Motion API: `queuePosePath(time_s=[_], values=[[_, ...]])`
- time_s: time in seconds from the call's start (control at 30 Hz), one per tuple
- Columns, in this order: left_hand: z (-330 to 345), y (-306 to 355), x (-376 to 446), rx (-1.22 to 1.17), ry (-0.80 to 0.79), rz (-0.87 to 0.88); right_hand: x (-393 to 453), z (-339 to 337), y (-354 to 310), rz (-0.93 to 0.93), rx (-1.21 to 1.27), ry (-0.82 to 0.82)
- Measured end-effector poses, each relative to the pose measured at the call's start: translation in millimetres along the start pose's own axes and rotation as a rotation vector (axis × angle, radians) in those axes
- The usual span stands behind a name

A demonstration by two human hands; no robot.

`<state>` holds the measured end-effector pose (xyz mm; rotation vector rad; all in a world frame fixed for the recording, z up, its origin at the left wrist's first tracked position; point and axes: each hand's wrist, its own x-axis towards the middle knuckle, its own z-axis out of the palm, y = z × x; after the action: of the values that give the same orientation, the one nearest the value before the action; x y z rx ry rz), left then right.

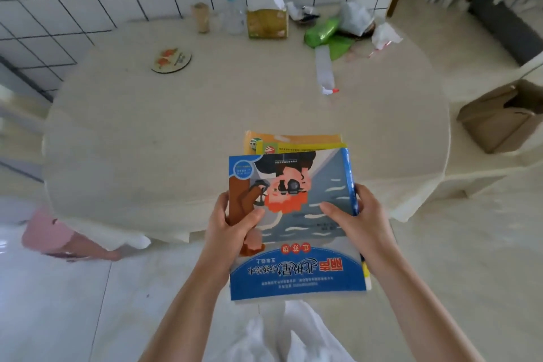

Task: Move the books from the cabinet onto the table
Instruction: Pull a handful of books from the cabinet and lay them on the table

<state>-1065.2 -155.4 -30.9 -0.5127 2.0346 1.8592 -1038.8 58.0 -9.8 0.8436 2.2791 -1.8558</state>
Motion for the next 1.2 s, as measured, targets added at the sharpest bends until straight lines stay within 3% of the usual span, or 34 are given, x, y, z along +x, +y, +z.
queuePosePath(time_s=[0.27, 0.43, 0.77, 0.97, 1.2], values=[[-40, 17, 51, -0.153, 0.153, -0.016, 74, 61, -44, -0.094, -0.108, -0.206], [-71, 28, 93, -0.148, 0.14, -0.016, 112, 106, -63, -0.136, -0.135, -0.241], [-163, 69, 214, -0.039, -0.042, 0.162, 186, 210, -98, -0.224, -0.071, -0.231], [-187, 72, 253, 0.058, 0.048, 0.291, 204, 244, -89, -0.275, -0.08, -0.138], [-194, 57, 254, 0.138, 0.12, 0.326, 211, 252, -74, -0.274, -0.147, -0.169]])
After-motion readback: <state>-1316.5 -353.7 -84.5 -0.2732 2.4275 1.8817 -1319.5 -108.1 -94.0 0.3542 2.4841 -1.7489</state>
